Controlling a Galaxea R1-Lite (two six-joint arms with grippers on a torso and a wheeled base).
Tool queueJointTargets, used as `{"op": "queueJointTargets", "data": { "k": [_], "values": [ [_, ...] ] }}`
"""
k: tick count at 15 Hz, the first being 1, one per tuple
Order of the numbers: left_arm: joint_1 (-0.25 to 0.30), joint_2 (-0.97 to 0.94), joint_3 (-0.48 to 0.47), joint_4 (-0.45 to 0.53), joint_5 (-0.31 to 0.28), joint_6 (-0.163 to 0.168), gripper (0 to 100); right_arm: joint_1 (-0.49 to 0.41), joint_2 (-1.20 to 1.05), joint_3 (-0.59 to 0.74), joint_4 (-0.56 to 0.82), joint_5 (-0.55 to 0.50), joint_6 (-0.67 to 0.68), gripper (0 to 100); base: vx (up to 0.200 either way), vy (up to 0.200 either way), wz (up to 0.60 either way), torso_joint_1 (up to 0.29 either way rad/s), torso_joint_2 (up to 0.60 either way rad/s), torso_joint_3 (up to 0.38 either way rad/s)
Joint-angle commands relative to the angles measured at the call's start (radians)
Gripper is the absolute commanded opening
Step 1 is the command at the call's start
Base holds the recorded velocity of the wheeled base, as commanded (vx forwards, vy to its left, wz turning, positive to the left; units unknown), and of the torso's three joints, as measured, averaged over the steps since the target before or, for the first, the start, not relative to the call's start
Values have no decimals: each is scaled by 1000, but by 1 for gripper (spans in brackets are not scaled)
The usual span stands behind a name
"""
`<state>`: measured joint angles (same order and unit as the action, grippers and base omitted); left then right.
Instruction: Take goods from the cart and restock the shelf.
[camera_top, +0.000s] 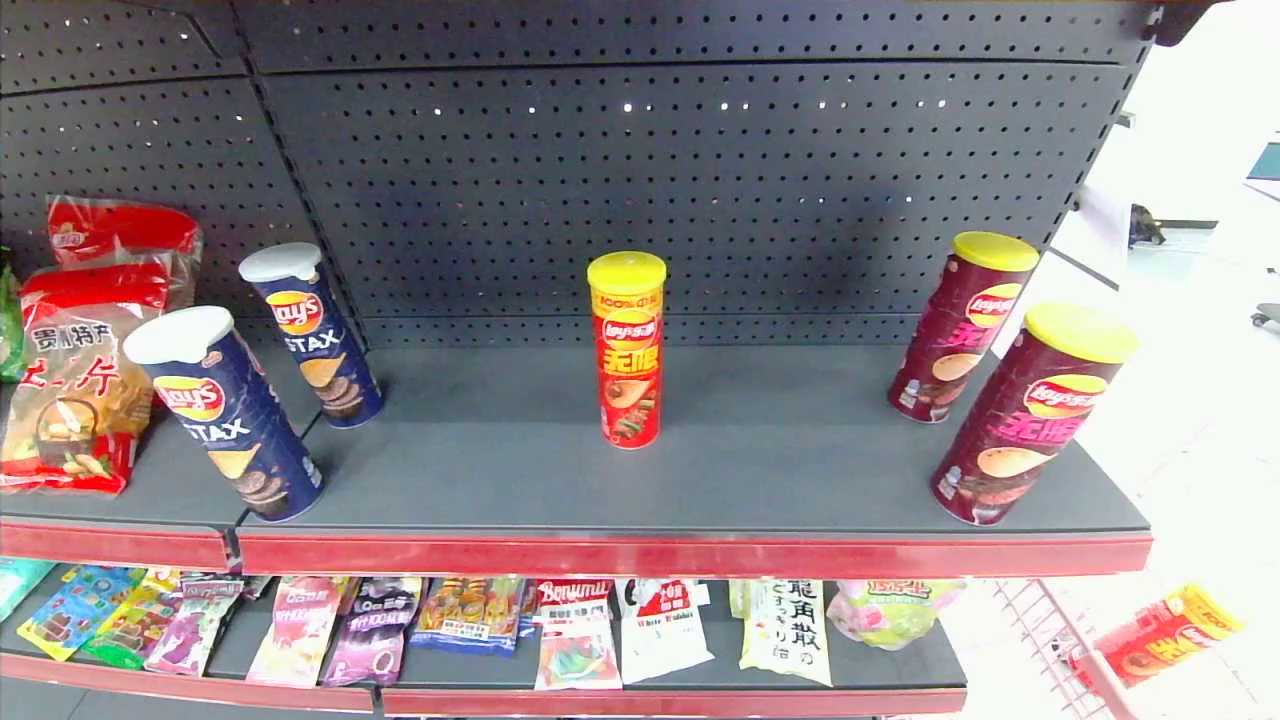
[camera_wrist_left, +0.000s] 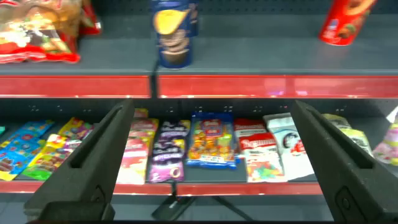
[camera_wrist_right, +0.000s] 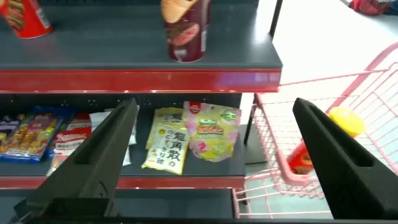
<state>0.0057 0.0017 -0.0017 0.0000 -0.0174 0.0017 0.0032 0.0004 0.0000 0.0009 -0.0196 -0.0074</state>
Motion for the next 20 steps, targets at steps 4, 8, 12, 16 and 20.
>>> {"op": "queueJointTargets", "data": {
  "k": [4, 8, 12, 16, 20],
  "values": [
    [0, 0, 0, -2, 1, 0, 100, 0, 0, 0, -1, 1, 0, 100, 0, -200, 0, 4, 2, 4],
    [0, 0, 0, 0, 2, 0, 100, 0, 0, 0, 1, 1, 0, 100, 0, -200, 0, 4, 2, 4],
    [0, 0, 0, 0, 1, 0, 100, 0, 0, 0, 1, 3, 0, 100, 0, -100, 0, 1, 2, 1],
    [0, 0, 0, 0, 1, -2, 100, 0, 0, 0, 1, 1, 0, 100, 0, 0, -450, 1, -1, 1],
    [0, 0, 0, 0, 1, -2, 100, 0, 0, 0, -1, 3, 0, 100, 0, 0, -600, 4, 6, 2]
  ]
}}
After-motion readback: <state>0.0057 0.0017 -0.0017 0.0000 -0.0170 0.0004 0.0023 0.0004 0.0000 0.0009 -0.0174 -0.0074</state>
